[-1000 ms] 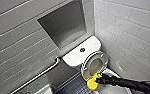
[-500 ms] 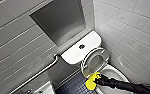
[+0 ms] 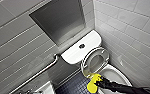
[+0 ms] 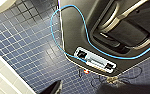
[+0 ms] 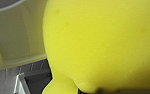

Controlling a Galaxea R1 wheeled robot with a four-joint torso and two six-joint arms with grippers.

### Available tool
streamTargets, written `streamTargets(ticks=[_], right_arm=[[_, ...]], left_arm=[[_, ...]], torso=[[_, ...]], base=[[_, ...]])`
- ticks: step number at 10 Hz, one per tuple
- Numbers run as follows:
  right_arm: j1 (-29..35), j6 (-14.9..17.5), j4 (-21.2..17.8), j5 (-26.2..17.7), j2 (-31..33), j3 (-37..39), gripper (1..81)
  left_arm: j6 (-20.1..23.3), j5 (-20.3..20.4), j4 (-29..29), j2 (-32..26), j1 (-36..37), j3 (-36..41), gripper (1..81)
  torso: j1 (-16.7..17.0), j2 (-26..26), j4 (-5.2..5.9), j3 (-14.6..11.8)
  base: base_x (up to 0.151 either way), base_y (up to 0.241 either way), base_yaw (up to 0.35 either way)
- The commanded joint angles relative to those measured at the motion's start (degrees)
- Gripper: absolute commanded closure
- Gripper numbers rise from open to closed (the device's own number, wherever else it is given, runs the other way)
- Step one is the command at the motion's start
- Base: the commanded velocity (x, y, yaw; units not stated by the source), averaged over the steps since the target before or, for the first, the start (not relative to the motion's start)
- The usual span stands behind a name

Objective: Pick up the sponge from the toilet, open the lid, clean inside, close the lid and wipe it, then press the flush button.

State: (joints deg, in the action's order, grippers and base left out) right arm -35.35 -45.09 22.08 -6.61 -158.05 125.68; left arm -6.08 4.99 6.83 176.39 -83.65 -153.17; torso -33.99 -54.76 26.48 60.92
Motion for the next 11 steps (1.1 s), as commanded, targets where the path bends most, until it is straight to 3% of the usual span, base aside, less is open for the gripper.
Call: streamTargets(ticks=[1,6,11], right_arm=[[-0.29,-0.35,0.25,-0.69,2.53,-4.40,81.1],[-3.72,-0.35,0.07,1.33,18.61,-19.43,81.1],[-13.12,-0.35,-0.37,9.32,25.81,-19.51,81.1]], left_arm=[[-0.07,-4.81,-0.59,-1.65,-2.27,-0.55,1.0],[0.02,-4.81,-0.41,-1.21,-2.27,-0.55,1.0],[-0.07,-3.93,-0.67,-2.17,-2.09,-0.55,1.0]], torso=[[0.00,0.00,0.00,0.00],[0.00,0.00,0.05,0.00],[0.00,0.00,0.07,0.00]], base=[[0.000,0.000,0.000],[0.000,0.000,0.000],[0.000,0.000,0.000]])
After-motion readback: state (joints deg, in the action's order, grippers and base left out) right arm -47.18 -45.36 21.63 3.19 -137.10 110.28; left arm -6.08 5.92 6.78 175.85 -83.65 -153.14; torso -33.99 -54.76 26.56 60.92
